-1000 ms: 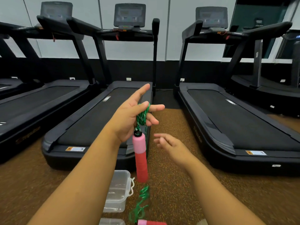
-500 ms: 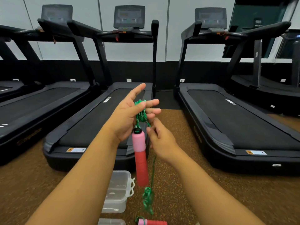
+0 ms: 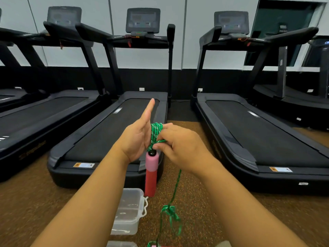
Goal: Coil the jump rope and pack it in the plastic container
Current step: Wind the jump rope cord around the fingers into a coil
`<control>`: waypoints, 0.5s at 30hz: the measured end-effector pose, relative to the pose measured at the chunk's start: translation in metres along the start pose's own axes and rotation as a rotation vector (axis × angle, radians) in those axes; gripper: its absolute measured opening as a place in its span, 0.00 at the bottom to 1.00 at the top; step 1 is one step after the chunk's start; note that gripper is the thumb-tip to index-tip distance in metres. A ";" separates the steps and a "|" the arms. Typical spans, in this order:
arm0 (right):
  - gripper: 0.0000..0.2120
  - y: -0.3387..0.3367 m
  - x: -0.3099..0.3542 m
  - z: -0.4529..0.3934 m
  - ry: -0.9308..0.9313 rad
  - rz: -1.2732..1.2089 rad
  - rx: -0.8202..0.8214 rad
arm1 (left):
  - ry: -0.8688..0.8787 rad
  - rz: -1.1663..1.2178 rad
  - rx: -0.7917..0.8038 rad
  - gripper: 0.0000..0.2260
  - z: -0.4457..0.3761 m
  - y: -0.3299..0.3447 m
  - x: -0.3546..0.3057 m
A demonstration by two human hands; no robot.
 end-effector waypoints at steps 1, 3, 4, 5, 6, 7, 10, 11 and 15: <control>0.10 -0.004 -0.002 -0.004 0.008 0.009 0.004 | -0.006 -0.015 0.012 0.24 0.001 0.000 0.001; 0.10 -0.012 -0.004 -0.012 0.029 -0.029 0.017 | -0.030 -0.037 0.056 0.28 0.002 -0.001 0.005; 0.09 -0.015 -0.006 -0.016 0.045 -0.069 0.030 | -0.043 -0.023 0.078 0.28 0.002 0.000 0.006; 0.08 -0.018 -0.008 -0.020 0.063 -0.096 0.036 | -0.053 0.008 0.099 0.27 0.003 0.002 0.006; 0.07 -0.020 -0.010 -0.023 0.079 -0.105 0.031 | -0.061 0.042 0.122 0.26 0.005 0.006 0.006; 0.07 -0.021 -0.013 -0.027 0.093 -0.112 0.014 | -0.069 0.065 0.142 0.26 0.006 0.009 0.005; 0.03 -0.023 -0.023 -0.032 0.173 -0.235 -0.016 | -0.080 0.112 0.189 0.27 0.008 0.011 0.000; 0.04 -0.022 -0.028 -0.032 0.213 -0.298 -0.012 | -0.077 0.141 0.202 0.27 0.009 0.013 -0.003; 0.08 -0.010 -0.040 -0.025 0.377 -0.581 0.002 | -0.023 0.247 0.255 0.26 0.008 0.017 -0.016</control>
Point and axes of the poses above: each hand's wrist, its own z-axis away from the middle knuckle, its own y-axis out of the palm, x = y × z, the point moved 2 cm from there along -z, towards the middle knuckle, and after that the axes turned 8 degrees about y, right-handed, at the moved point
